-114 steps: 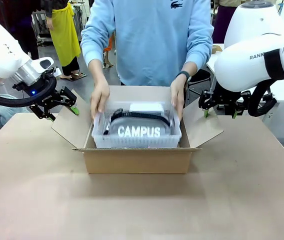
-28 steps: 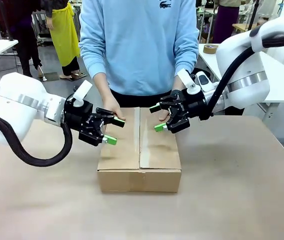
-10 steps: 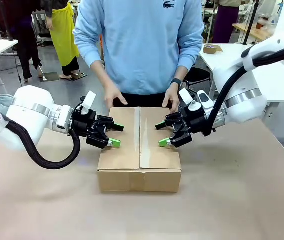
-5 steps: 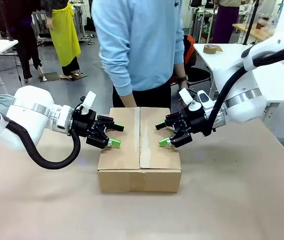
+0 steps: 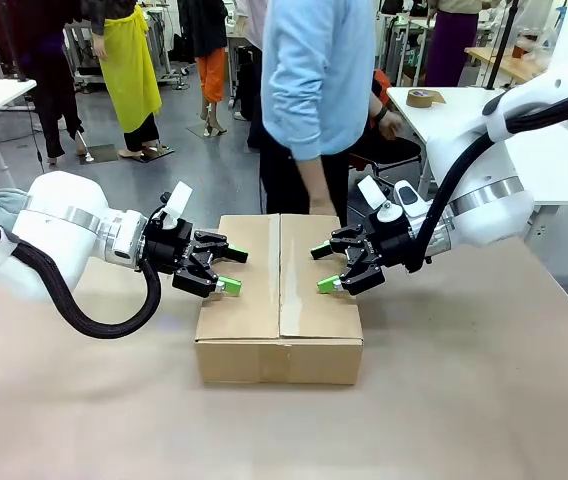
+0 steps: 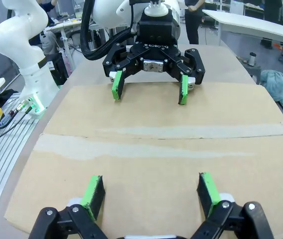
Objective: Pack the gift set into the box.
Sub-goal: Press and hold the closed box until the human finishes sealing it.
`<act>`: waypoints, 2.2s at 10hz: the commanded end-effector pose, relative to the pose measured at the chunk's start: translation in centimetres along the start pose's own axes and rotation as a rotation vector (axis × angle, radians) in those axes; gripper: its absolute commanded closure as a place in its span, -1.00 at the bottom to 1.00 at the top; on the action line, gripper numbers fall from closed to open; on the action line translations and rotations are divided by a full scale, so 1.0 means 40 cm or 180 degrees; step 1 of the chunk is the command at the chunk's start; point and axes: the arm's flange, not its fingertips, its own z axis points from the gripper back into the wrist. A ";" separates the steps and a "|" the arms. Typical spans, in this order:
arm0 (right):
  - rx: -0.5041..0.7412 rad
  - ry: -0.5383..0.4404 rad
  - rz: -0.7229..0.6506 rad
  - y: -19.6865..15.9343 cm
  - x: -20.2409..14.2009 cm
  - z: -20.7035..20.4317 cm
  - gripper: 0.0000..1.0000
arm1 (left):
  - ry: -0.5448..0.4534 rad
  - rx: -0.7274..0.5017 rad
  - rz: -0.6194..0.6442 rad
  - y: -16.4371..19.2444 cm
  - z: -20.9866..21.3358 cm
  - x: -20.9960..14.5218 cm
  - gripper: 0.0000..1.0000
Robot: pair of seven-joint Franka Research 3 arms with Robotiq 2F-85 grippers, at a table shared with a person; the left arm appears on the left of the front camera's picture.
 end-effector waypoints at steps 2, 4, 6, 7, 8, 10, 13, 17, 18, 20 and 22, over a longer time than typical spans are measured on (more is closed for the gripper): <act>0.0002 0.0006 0.0061 0.002 0.000 -0.004 -1.00 | -0.0003 -0.0009 0.0029 -0.004 0.001 -0.007 -1.00; 0.0002 0.0006 0.0061 0.002 0.000 -0.004 -1.00 | -0.0003 -0.0009 0.0029 -0.004 0.001 -0.007 -1.00; 0.0002 0.0006 0.0061 0.002 0.000 -0.004 -1.00 | -0.0003 -0.0009 0.0029 -0.004 0.001 -0.007 -1.00; 0.0002 0.0006 0.0061 0.002 0.000 -0.004 -1.00 | -0.0003 -0.0009 0.0029 -0.004 0.001 -0.007 -1.00; 0.0002 0.0006 0.0061 0.002 0.000 -0.004 -1.00 | -0.0003 -0.0009 0.0029 -0.004 0.001 -0.007 -1.00; 0.0002 0.0006 0.0061 0.002 0.000 -0.004 -1.00 | -0.0003 -0.0009 0.0029 -0.004 0.001 -0.007 -1.00; 0.0002 0.0006 0.0061 0.002 0.000 -0.004 -1.00 | -0.0003 -0.0009 0.0029 -0.004 0.001 -0.007 -1.00; 0.0002 0.0006 0.0061 0.002 0.000 -0.004 -1.00 | -0.0003 -0.0009 0.0029 -0.004 0.001 -0.007 -1.00; 0.0002 0.0006 0.0061 0.002 0.000 -0.004 -1.00 | -0.0003 -0.0009 0.0029 -0.004 0.001 -0.007 -1.00; 0.0002 0.0006 0.0061 0.002 0.000 -0.004 -1.00 | -0.0003 -0.0009 0.0029 -0.004 0.001 -0.007 -1.00; 0.0002 0.0006 0.0061 0.002 0.000 -0.004 -1.00 | -0.0003 -0.0009 0.0029 -0.004 0.001 -0.007 -1.00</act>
